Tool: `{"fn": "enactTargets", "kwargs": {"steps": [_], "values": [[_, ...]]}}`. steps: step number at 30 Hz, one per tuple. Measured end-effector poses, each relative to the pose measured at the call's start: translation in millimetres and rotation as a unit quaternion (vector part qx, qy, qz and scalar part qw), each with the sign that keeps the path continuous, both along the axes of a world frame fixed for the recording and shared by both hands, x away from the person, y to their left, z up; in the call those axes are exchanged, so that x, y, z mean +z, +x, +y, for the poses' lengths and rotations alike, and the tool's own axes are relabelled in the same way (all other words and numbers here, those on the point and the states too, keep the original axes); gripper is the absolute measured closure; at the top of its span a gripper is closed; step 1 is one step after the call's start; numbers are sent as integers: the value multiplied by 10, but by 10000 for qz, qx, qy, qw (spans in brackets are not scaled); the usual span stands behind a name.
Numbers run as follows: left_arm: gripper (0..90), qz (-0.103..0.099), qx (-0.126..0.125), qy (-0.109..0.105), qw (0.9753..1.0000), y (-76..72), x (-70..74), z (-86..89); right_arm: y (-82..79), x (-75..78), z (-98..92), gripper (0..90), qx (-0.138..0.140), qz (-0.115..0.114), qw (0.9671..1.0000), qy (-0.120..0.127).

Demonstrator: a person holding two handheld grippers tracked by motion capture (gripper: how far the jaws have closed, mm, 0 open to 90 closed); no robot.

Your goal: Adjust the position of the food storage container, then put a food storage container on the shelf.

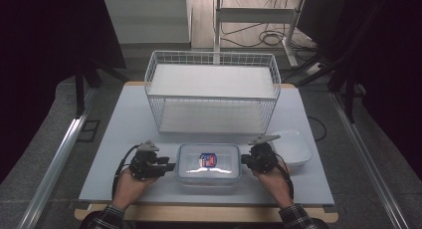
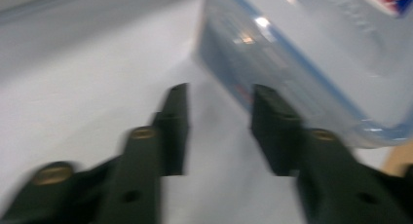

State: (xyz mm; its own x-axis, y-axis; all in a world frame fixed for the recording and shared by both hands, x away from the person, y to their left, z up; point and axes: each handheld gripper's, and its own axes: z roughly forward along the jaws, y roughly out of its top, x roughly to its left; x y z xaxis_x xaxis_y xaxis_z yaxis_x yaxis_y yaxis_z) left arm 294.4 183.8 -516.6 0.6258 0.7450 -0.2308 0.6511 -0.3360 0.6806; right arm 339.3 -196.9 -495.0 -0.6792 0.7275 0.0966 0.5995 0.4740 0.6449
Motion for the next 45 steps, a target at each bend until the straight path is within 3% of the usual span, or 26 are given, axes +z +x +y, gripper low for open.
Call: {"fn": "enactTargets", "kwargs": {"steps": [2,5,12,17,23,29,31,34,36,39,45], "values": [[410,-36,103,99,9999,3,-25,24,-33,28,-59,738,-62,-82,9999,90],[285,-119,199,142,9996,-1,-49,53,-86,39,-133,631,-113,-103,9997,168],[108,-389,310,63,9987,-26,-39,148,-165,116,-230,455,-205,-266,9990,288],[72,-448,321,115,9984,-32,-21,185,-210,142,-254,363,-142,-391,9987,299],[69,-433,305,-57,9986,-43,59,201,-225,209,-280,286,-140,-529,9977,410],[45,-364,106,-289,9989,-36,181,109,-241,262,-209,170,5,-547,9966,618],[36,-356,46,-325,9988,-32,193,80,-242,262,-187,152,55,-516,9966,643],[28,-246,-268,-485,9982,0,220,-38,-227,242,-92,68,302,-228,9959,820],[24,-197,-344,-491,9980,19,222,-95,-214,212,-45,40,356,-82,9963,773],[22,-57,-470,-594,9971,65,209,-187,-186,175,14,32,308,92,9969,725],[15,281,-643,-703,9951,176,108,-293,-122,120,91,51,412,426,9946,854]]}}
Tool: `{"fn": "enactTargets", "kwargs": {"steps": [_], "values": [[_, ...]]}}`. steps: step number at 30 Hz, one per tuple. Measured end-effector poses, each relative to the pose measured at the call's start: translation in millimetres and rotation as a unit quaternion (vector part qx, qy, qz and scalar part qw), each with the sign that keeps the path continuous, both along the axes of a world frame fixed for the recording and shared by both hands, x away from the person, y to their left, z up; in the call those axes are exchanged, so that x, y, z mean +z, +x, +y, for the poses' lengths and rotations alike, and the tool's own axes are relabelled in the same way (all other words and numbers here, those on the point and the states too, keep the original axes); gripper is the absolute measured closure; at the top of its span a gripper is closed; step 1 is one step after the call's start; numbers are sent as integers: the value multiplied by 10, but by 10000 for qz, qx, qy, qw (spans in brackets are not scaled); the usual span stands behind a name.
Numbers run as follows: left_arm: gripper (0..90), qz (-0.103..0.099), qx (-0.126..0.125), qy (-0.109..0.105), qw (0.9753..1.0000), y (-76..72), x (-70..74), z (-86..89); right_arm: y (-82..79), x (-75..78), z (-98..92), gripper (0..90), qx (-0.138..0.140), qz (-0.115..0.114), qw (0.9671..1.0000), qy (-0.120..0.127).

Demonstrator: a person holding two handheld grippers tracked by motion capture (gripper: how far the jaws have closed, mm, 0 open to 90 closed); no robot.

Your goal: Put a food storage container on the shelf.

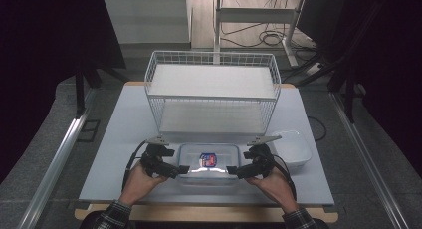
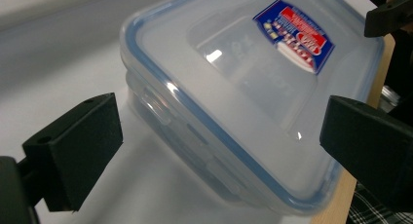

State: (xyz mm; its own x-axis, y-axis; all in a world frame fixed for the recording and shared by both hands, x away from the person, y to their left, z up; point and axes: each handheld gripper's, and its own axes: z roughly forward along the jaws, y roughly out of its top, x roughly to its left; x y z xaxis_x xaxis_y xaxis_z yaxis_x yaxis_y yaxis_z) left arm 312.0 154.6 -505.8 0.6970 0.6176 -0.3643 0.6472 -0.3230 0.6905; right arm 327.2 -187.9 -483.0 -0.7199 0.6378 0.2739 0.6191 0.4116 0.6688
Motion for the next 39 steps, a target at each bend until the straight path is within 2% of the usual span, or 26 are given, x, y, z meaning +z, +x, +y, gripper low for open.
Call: {"fn": "enactTargets", "kwargs": {"steps": [2,4,5,6,7,9,10,12,15,16,18,19,20,22,23,25,26,28,30,31,32,33,35,37,39], "values": [[8,185,-84,-159,9997,43,-53,-18,41,-49,35,54,66,216,9997,96],[8,396,-262,-339,9983,79,-107,-46,87,-94,48,59,82,465,9985,294],[6,488,-281,-389,9977,93,-132,-61,105,-112,54,56,86,590,9975,375],[0,488,-281,-389,9977,93,-132,-61,123,-129,58,49,57,685,9968,420],[0,599,-253,-533,9965,114,-160,-46,141,-146,52,49,26,790,9957,479],[0,657,-263,-572,9959,122,-170,-37,166,-175,32,58,-34,997,9932,603],[0,834,-263,-634,9942,134,-192,-28,179,-188,18,67,-70,1104,9916,667],[0,1051,-256,-696,9917,140,-207,-18,198,-210,-10,79,-127,1316,9881,782],[37,1186,-263,-673,9903,124,-181,12,204,-217,-38,116,-197,1530,9843,859],[59,1186,-263,-673,9903,124,-181,12,204,-217,-38,116,-197,1530,9843,859],[149,1049,-165,-656,9922,53,-117,77,171,-165,-74,210,-289,1516,9844,850],[170,1049,-165,-656,9922,53,-117,77,171,-165,-74,210,-289,1516,9844,850],[192,1036,-141,-701,9921,31,-117,95,141,-129,-121,297,-373,1497,9835,942],[211,1000,-149,-732,9922,5,-115,112,135,-123,-130,312,-383,1472,9837,958],[226,926,-130,-719,9930,-38,-87,125,117,-113,-173,370,-440,1502,9818,1075],[310,876,-25,-870,9924,-77,-61,179,90,-86,-206,421,-450,1462,9815,1154],[346,876,-25,-870,9924,-77,-61,179,90,-86,-206,421,-450,1462,9815,1154],[397,706,5,-933,9931,-140,-33,213,19,-33,-238,480,-427,1386,9823,1181],[414,535,81,-872,9947,-175,-1,194,-14,-15,-254,500,-457,1347,9823,1217],[424,445,132,-861,9952,-186,14,191,-36,9,-250,507,-460,1258,9841,1163],[442,445,132,-861,9952,-186,14,191,-36,9,-250,507,-460,1258,9841,1163],[442,309,233,-900,9952,-198,34,196,-54,36,-242,517,-466,1168,9857,1120],[467,210,318,-876,9954,-203,46,200,-101,92,-206,525,-459,825,9906,990],[471,224,395,-987,9941,-203,30,210,-98,82,-205,528,-469,797,9903,1033],[473,205,407,-986,9941,-202,31,211,-95,76,-206,528,-485,804,9899,1061]]}}
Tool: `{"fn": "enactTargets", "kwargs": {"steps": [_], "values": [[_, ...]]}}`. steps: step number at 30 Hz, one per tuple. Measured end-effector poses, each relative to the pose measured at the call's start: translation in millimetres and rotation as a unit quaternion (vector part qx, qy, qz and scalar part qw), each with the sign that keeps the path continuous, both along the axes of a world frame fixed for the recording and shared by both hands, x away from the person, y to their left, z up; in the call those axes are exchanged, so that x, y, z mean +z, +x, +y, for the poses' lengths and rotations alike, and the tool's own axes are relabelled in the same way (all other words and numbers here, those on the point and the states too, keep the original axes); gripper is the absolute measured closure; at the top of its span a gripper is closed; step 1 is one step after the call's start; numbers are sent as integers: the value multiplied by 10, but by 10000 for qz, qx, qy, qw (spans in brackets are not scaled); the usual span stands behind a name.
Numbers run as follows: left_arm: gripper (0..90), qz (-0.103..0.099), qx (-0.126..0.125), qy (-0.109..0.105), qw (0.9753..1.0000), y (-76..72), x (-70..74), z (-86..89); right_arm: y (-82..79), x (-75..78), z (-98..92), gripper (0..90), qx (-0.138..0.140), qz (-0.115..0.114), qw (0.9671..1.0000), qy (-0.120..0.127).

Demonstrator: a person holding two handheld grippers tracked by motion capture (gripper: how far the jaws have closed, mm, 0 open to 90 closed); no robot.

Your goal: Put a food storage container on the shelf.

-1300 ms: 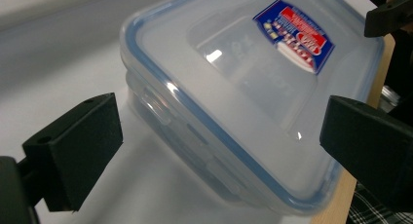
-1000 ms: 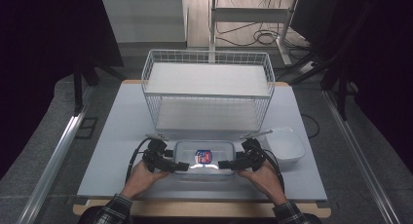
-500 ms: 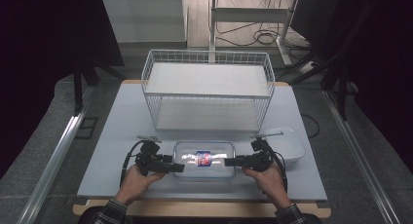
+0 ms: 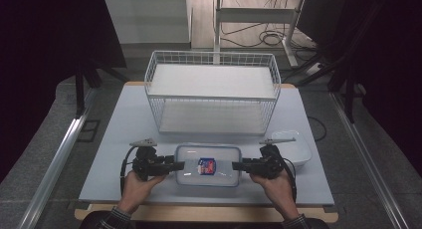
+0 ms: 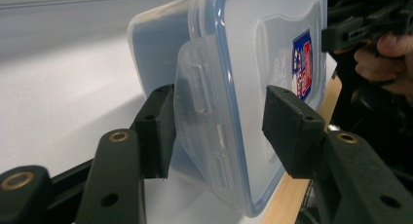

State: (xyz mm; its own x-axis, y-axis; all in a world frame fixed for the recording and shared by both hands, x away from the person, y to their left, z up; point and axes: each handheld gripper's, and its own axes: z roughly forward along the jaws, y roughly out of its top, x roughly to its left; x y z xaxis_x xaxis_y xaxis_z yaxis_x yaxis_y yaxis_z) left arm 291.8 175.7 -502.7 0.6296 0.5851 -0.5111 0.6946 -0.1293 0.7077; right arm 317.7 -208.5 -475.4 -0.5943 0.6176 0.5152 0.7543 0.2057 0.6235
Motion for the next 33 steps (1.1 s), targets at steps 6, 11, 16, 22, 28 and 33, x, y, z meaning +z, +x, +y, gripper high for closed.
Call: {"fn": "enactTargets", "kwargs": {"steps": [6,11,16,22,28,33], "values": [[483,-142,57,-63,9999,-1,93,10,-41,94,4,532,-40,-351,9994,46],[483,-263,111,-88,9996,-16,202,18,-48,171,2,532,-22,-522,9986,108],[485,-366,168,-134,9991,-19,308,34,-38,292,19,532,18,-696,9975,116],[485,-564,192,-76,9982,10,497,45,-2,441,26,532,35,-862,9961,175],[485,-652,210,-43,9976,65,649,52,75,596,35,532,52,-991,9948,219],[484,-740,282,-63,9968,140,829,62,158,746,46,531,50,-1067,9940,252]]}}
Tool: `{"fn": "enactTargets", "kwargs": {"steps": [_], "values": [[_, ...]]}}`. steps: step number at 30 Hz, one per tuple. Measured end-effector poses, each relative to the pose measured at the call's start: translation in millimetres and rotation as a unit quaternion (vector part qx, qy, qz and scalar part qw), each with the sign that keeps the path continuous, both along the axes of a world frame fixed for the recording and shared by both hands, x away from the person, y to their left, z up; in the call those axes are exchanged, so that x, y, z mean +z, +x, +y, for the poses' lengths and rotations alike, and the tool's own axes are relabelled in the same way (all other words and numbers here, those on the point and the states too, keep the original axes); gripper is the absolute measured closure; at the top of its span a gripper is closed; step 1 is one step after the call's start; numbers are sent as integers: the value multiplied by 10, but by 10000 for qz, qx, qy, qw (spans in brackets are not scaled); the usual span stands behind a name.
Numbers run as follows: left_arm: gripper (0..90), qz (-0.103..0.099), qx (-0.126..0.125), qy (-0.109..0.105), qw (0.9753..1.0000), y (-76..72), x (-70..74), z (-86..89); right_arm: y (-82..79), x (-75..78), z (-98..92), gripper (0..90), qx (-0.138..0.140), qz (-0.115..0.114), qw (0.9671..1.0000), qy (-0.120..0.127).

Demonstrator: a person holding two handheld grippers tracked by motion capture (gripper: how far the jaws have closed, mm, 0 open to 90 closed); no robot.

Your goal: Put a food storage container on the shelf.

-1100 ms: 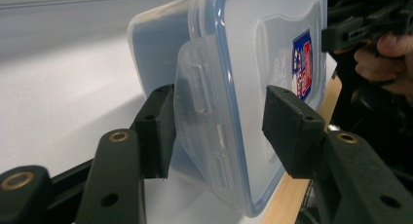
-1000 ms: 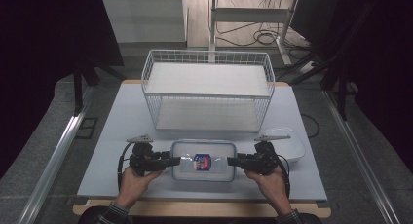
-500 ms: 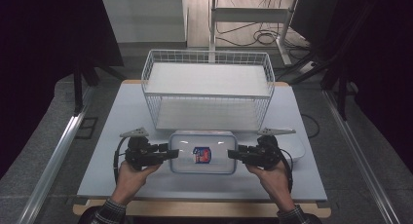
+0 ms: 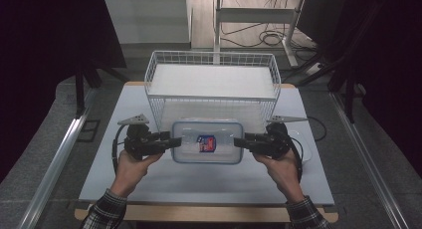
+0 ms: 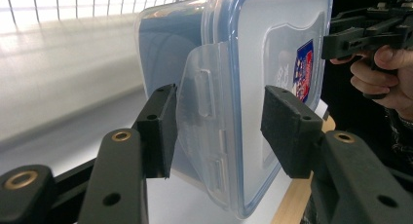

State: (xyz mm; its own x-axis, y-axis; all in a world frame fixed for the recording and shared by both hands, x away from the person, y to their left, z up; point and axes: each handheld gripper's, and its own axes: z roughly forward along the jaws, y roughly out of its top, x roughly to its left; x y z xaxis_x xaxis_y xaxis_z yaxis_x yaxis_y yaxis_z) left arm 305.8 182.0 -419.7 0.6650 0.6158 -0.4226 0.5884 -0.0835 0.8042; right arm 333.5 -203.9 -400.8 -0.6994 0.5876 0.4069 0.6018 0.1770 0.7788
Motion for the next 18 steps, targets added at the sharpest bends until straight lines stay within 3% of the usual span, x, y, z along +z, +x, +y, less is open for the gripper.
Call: {"fn": "enactTargets", "kwargs": {"steps": [12,18], "values": [[483,-145,102,-50,9998,175,349,34,184,327,40,530,-29,-171,9998,83],[482,-289,146,-54,9995,288,591,67,311,568,74,530,-47,-319,9993,164]]}}
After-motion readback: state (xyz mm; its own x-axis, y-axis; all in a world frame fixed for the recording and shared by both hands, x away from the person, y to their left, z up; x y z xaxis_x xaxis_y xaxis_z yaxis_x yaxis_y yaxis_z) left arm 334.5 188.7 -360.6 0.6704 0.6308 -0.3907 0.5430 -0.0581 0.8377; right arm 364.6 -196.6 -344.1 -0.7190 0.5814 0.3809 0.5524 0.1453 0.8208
